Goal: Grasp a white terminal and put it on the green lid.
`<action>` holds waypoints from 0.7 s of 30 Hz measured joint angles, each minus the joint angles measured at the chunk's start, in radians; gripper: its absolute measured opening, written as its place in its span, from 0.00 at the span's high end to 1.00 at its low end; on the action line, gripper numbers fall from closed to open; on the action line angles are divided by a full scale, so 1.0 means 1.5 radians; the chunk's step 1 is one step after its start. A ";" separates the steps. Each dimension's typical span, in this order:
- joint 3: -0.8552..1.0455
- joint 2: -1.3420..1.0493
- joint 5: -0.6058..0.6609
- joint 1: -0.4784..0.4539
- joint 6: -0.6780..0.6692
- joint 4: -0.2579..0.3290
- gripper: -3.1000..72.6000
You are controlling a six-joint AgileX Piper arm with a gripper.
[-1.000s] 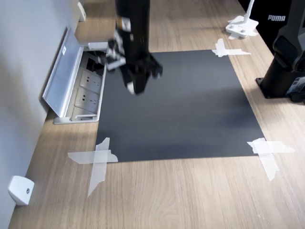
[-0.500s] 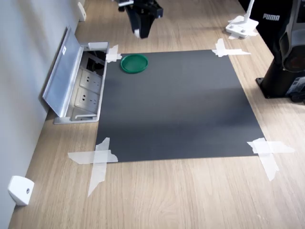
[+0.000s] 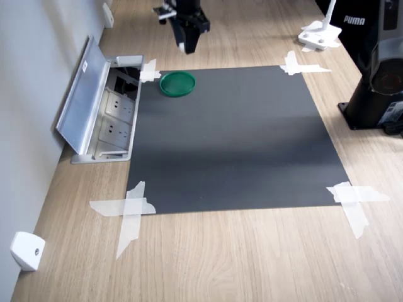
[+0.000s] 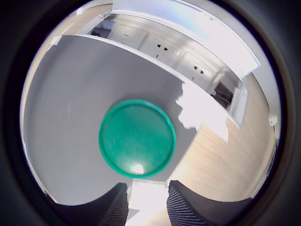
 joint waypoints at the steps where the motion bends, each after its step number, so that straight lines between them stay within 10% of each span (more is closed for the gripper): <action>1: 0.000 0.005 -0.007 0.005 0.003 0.000 0.54; 21: 0.000 0.074 -0.041 0.026 0.009 -0.005 0.54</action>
